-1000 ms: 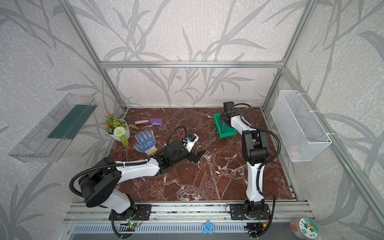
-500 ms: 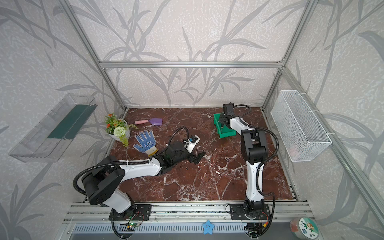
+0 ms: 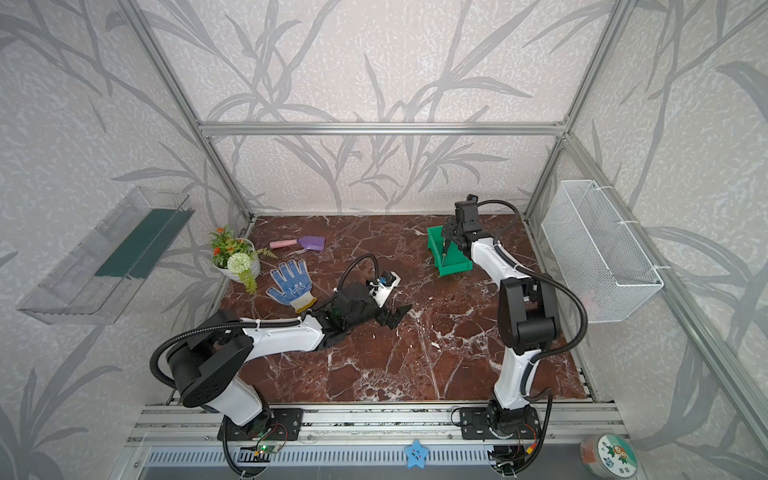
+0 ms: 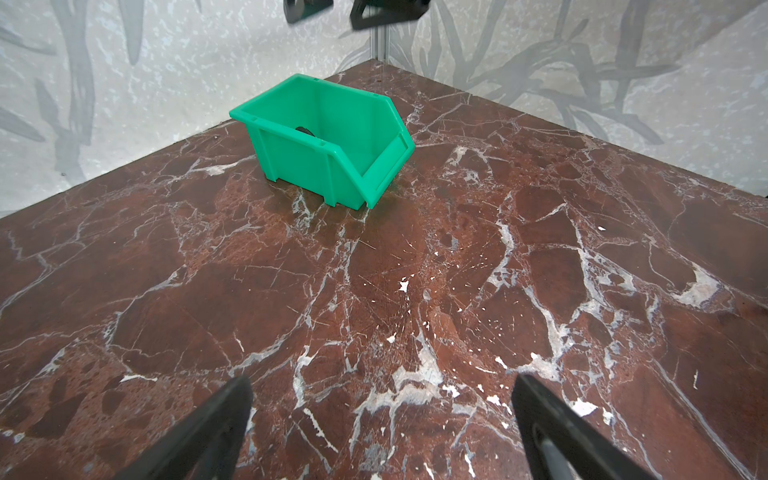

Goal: Put the screwdriver in the bin

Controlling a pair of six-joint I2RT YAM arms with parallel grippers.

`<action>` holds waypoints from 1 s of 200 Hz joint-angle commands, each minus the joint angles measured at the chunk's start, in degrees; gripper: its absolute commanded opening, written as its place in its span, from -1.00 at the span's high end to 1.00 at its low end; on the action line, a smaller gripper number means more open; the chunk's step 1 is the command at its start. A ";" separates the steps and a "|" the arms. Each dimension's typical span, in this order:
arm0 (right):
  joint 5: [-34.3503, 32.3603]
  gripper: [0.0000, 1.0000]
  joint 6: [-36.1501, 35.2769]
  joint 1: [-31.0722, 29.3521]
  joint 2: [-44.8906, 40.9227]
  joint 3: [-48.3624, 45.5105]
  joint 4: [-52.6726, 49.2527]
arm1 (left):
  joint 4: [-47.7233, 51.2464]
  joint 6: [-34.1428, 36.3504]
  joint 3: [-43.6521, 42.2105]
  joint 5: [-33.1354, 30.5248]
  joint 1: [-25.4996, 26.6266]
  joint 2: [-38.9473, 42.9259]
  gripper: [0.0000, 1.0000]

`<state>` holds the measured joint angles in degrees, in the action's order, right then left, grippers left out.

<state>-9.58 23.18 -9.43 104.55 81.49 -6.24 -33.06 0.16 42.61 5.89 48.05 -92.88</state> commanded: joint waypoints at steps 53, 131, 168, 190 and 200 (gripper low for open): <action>-16.27 -0.98 -10.81 -0.04 -25.86 -30.68 12.23 | -0.13 1.17 1.20 0.16 0.30 0.07 -0.98; -19.46 -0.98 -21.57 -0.68 -39.76 -64.58 40.52 | -0.89 -1.95 -2.79 -19.65 -1.32 9.64 -0.98; -18.85 -0.98 -21.95 -0.72 -35.59 -66.00 46.61 | 0.96 -5.74 -5.92 -31.49 -4.44 17.67 -0.98; -18.80 -0.98 -19.86 -0.85 -34.06 -65.54 47.86 | -1.70 -4.03 -9.12 -36.79 -7.06 20.83 -0.98; -18.82 -0.98 -18.52 -0.81 -33.64 -65.52 48.24 | -1.47 -3.51 -9.68 -40.39 -7.83 21.72 -0.98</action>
<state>-27.57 2.72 -9.93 69.82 15.64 36.40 -33.50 -3.62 35.05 -23.42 42.04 -73.17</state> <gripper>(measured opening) 0.990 0.990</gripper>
